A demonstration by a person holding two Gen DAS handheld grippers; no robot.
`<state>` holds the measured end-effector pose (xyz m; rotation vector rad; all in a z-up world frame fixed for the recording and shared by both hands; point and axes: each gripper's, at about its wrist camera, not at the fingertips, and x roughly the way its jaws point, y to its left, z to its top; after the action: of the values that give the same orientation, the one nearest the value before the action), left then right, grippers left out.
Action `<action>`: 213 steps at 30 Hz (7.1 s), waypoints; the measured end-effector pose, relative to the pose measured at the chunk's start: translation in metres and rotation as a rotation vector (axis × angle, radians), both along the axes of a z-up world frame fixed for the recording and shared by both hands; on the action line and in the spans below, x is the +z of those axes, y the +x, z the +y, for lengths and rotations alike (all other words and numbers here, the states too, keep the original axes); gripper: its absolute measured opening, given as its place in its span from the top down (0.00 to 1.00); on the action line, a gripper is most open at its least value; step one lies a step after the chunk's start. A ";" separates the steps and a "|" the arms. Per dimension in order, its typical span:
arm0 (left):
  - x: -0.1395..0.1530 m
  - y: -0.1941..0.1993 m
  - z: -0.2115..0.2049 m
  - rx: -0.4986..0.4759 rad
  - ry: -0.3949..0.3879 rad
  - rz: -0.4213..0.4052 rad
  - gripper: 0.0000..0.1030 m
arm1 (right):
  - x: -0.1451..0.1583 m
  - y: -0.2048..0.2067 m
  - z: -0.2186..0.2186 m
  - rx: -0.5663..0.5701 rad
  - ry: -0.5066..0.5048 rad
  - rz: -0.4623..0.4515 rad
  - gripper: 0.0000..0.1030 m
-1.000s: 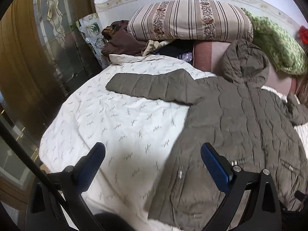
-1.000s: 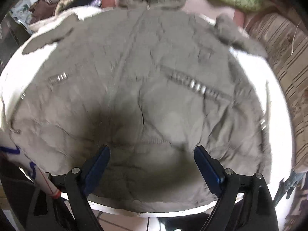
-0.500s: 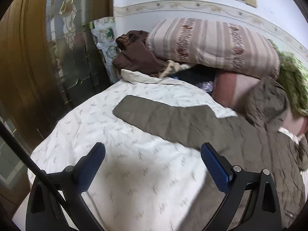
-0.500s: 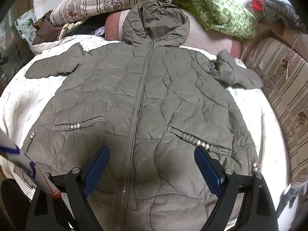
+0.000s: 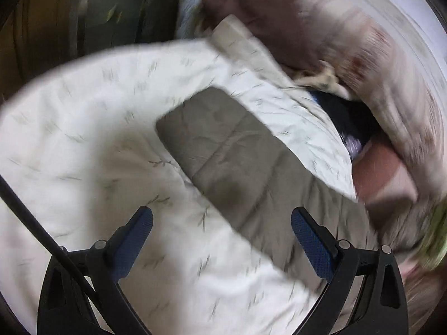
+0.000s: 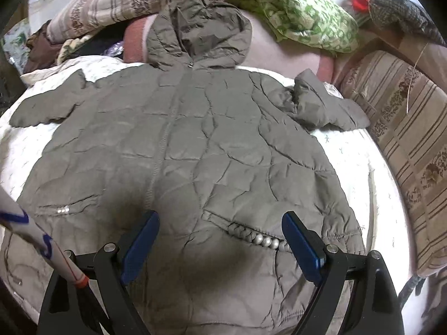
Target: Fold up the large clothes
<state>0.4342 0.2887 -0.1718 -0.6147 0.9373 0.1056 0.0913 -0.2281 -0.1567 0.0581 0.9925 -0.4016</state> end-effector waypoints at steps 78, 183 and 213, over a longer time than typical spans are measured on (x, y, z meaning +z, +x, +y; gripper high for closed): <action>0.056 -0.174 -0.196 -0.256 0.373 -0.192 0.34 | -0.060 0.177 -0.111 -0.312 0.393 0.014 0.26; 0.051 -0.164 -0.174 -0.184 0.365 -0.156 0.32 | -0.038 0.282 0.073 0.194 0.296 0.091 0.44; -0.014 -0.233 -0.268 -0.411 0.564 -0.040 0.32 | 0.019 -0.037 -0.100 -0.024 0.308 0.064 0.35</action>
<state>0.2016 0.0204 -0.1857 0.1004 0.9244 -0.0130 0.0540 -0.3282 -0.1375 0.3374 1.1109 -0.2713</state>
